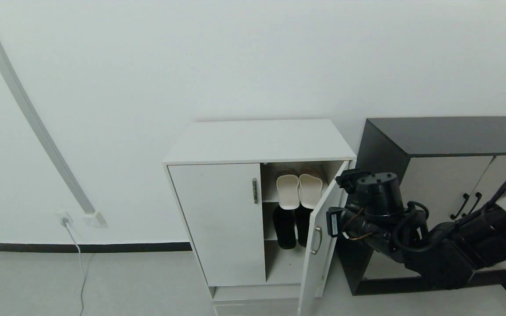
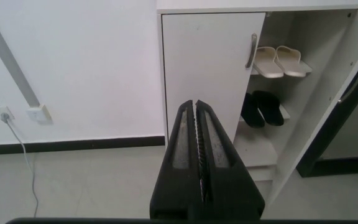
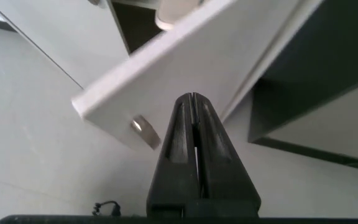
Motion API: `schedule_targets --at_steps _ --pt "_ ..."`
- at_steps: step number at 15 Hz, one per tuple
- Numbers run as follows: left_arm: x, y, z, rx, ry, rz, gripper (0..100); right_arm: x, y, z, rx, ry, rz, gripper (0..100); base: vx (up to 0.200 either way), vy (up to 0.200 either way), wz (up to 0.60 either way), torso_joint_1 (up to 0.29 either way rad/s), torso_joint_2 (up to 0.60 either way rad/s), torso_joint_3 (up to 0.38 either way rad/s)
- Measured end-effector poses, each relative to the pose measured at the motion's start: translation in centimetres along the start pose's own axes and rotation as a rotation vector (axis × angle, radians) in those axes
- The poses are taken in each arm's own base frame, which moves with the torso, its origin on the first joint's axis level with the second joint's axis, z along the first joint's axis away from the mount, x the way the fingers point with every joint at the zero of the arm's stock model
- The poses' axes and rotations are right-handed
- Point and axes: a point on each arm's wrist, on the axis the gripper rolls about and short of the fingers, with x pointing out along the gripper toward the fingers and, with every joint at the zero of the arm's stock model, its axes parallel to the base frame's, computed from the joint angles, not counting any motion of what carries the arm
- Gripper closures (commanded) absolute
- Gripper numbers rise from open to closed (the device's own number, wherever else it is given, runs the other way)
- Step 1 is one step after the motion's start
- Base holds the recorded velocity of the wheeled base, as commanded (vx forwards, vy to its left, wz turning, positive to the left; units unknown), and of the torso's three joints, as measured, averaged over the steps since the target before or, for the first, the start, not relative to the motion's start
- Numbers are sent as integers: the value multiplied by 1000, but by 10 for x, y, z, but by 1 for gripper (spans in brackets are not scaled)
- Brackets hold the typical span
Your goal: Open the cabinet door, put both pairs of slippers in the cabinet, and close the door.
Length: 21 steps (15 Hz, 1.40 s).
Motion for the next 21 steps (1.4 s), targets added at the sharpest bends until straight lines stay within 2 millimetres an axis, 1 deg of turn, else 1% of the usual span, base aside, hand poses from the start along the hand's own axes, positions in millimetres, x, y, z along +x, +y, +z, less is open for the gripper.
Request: schedule_targets --at_steps 5,8,12,21 --pt "0 0 0 0 0 0 100 34 6 2 22 -32 25 100 0 0 0 0 0 0" --pt "0 0 0 1 0 0 100 60 5 5 34 -59 11 100 0 0 0 0 0 0" --pt "0 0 0 1 0 0 100 90 6 5 46 -85 -2 100 0 0 0 0 0 0" --pt "0 0 0 1 0 -1 100 132 3 8 66 -160 -19 100 0 0 0 0 0 0"
